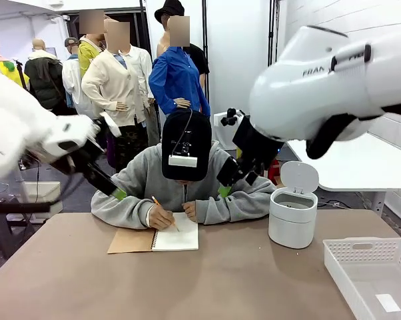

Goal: Sort the paper based on its condition.
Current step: If a person hands you a paper, place it in the Organizing basket , and if it's crumpled, put it in the Trash can.

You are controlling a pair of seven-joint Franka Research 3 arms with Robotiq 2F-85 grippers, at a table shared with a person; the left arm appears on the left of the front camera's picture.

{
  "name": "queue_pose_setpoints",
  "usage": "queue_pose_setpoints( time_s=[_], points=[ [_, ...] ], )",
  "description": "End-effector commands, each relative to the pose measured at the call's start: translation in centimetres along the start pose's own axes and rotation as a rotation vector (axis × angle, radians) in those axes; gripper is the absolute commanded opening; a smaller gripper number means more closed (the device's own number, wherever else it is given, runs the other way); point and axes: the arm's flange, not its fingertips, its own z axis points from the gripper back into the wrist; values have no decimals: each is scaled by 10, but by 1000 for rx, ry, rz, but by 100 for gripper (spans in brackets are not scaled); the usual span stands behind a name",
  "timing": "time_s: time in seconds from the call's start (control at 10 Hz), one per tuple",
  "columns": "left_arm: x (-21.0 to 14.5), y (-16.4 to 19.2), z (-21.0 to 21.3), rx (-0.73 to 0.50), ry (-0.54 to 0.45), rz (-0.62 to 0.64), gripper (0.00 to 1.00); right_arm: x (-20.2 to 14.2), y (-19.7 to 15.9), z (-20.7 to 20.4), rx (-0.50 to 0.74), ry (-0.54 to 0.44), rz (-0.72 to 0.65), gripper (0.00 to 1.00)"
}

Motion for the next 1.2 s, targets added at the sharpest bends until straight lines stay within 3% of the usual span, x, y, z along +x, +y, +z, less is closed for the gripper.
queue_pose_setpoints(
  time_s=[0.0, 0.5, 0.9, 1.1],
  points=[
    [2, 14, 31, 48, 16, -18, 100, 15, -10, 11, -29, 15, 39, 100],
    [6, 27, 75, 125, 46, -56, 100, 40, -24, 63, -102, 9, 39, 100],
    [5, 33, 99, 137, -21, -25, 100, 37, -25, 85, -124, -143, 29, 100],
    [3, 34, 105, 184, -50, -6, 100, 31, -23, 81, -109, -170, 30, 100]
  ],
)
